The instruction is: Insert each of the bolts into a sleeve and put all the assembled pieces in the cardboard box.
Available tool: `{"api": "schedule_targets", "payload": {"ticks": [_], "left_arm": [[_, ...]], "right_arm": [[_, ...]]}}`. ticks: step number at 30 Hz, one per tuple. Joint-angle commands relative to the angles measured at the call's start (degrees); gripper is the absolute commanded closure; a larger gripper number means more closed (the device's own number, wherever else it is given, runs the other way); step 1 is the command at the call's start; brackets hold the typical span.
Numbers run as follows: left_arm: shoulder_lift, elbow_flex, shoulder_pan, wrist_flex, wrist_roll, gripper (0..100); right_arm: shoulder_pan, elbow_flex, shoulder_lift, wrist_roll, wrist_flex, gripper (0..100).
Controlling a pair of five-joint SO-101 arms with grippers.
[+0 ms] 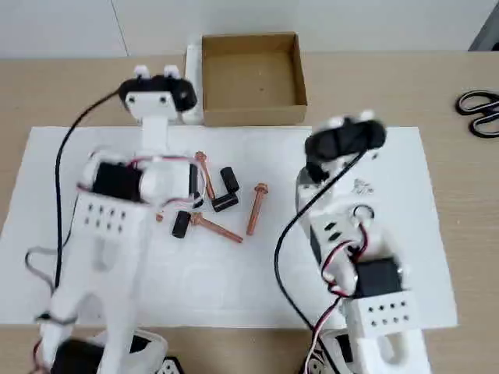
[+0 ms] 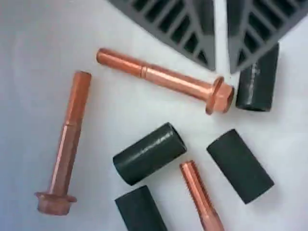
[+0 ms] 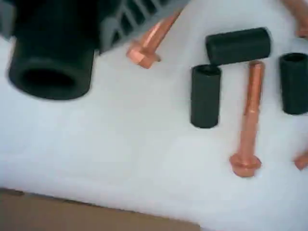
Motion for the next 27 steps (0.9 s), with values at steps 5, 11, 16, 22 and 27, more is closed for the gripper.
{"api": "schedule_targets", "payload": {"ticks": [5, 11, 16, 22, 27], "left_arm": [[17.3, -27.2, 0.4, 10.0, 6.2, 99], [28.1, -38.3, 0.8, 10.3, 14.5, 99], [38.1, -42.8, 0.7, 10.6, 20.8, 99], [47.9, -45.7, 0.6, 10.7, 20.9, 99], [52.7, -51.9, 1.8, 10.3, 20.9, 99]], "right_arm": [[0.5, 6.5, -2.7, 5.7, -5.1, 99.1], [0.7, 8.5, -3.1, 5.6, -5.5, 99.1], [3.3, 18.5, -3.0, 5.5, -20.4, 99.3], [6.7, 32.5, -3.0, 5.6, -42.5, 99.4], [6.5, 37.5, -2.9, 5.6, -47.4, 99.4]]}}
